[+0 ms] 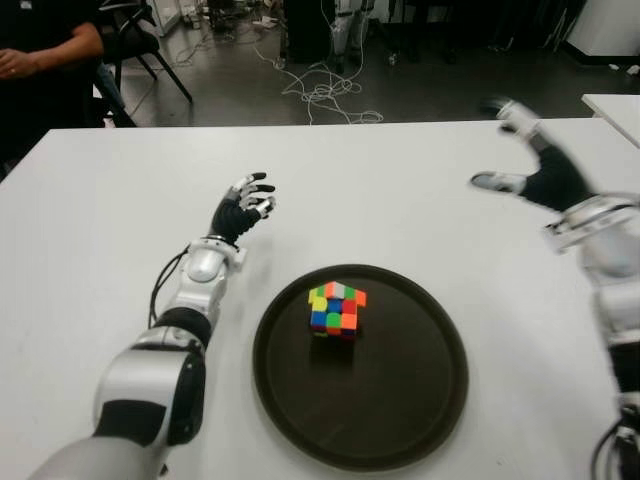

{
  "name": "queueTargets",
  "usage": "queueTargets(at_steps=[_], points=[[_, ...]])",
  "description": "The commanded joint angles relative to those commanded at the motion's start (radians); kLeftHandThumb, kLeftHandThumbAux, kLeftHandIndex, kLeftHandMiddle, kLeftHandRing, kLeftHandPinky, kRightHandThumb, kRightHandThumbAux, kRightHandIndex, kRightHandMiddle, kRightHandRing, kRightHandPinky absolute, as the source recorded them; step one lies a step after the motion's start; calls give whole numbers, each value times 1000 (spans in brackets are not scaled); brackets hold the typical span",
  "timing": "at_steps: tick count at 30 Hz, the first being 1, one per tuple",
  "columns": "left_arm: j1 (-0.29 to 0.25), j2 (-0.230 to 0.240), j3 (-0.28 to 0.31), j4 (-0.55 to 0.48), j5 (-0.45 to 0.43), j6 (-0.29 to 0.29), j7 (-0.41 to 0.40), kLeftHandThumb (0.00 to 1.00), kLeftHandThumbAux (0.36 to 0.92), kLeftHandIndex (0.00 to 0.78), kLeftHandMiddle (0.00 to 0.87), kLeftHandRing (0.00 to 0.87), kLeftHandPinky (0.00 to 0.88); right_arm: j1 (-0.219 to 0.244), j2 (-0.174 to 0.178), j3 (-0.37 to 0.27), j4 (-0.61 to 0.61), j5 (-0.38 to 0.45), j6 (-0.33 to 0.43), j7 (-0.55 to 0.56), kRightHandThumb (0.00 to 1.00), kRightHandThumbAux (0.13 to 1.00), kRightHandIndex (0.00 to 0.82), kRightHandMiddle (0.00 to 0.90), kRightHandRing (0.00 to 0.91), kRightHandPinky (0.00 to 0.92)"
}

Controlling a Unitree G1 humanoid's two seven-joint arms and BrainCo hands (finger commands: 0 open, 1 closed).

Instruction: Pick up the Rubik's Cube and put it in the plate

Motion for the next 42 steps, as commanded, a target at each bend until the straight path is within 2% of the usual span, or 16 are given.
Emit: queueTargets(at_steps=[2, 4, 8, 13, 18, 22, 30, 42], points=[[1, -1, 0, -2, 0, -4, -1, 328, 713, 182, 277, 322, 373, 1, 26, 23, 65, -33, 2, -79, 24, 636, 95, 185, 204, 244], [1, -1, -2, -3, 1, -6, -1, 329, 712, 182, 277, 323, 373, 1, 38, 35, 107, -49, 2, -128, 33, 659, 107, 200, 222, 267], [-1, -2, -4, -5, 3, -6, -2, 332, 718, 186, 283, 326, 367, 1, 48, 27, 113, -50, -13, -198, 72, 719, 148, 241, 272, 317], [-2, -3, -4, -3, 3, -6, 0, 340, 720, 190, 287, 330, 371, -20, 39, 3, 32, -45, -87, -263, 82, 746, 174, 265, 291, 334], [-1, -2, -8, -1, 9, -7, 8, 329, 719, 195, 287, 327, 358, -14, 47, 3, 55, -69, -184, -367, 79, 772, 185, 276, 303, 360], [1, -1, -16, 0, 17, -9, 14, 313, 712, 190, 284, 321, 347, -15, 54, -5, 104, -64, -218, -419, 44, 790, 178, 271, 305, 357], [4, 4, -34, 1, 37, -25, 23, 243, 688, 156, 248, 279, 298, -39, 98, -53, 205, 21, -206, -411, 1, 798, 178, 254, 277, 292], [4, 5, -37, 2, 42, -27, 43, 158, 654, 122, 187, 213, 231, -50, 128, -88, 243, 79, -235, -381, 30, 814, 202, 266, 274, 268]])
